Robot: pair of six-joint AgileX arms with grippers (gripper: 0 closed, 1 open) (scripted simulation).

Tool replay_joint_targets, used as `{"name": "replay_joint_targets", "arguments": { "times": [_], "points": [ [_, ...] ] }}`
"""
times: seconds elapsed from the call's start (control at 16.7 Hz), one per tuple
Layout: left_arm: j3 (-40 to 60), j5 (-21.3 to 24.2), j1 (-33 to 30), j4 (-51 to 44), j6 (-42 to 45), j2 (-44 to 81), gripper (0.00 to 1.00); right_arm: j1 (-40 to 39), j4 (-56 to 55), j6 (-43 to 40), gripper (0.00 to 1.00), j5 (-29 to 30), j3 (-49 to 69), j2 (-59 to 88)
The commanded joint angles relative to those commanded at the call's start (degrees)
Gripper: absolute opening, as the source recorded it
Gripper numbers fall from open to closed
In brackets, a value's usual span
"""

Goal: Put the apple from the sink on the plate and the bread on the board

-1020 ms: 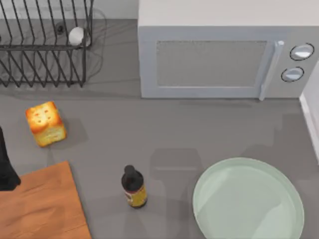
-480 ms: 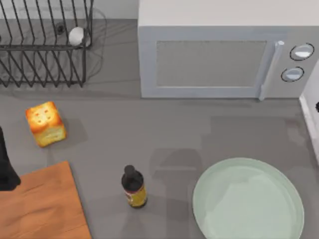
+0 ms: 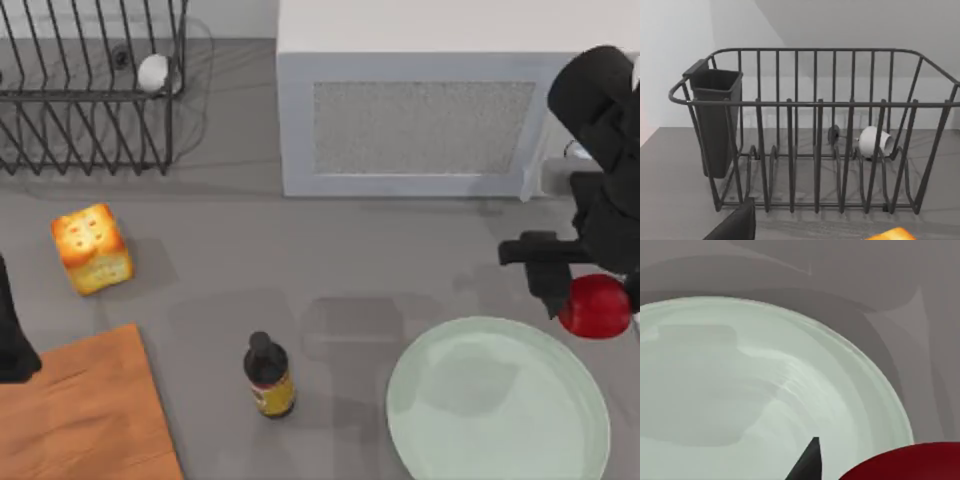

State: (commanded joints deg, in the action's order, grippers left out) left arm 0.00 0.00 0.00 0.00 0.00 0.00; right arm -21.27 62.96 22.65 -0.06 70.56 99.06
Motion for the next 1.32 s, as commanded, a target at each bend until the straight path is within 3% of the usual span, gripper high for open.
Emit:
{"name": "replay_joint_targets", "arguments": {
  "times": [0.42, 0.78, 1.32],
  "points": [
    [0.00, 0.00, 0.00, 0.00, 0.00, 0.00, 1.00, -16.14, 5.03, 15.47, 0.00, 0.06, 0.48, -5.68],
    [0.00, 0.00, 0.00, 0.00, 0.00, 0.00, 1.00, -17.57, 5.40, 16.81, 0.00, 0.06, 0.65, -6.20],
    [0.00, 0.00, 0.00, 0.00, 0.00, 0.00, 1.00, -17.57, 5.40, 16.81, 0.68, 0.06, 0.65, -6.20]
  ]
}}
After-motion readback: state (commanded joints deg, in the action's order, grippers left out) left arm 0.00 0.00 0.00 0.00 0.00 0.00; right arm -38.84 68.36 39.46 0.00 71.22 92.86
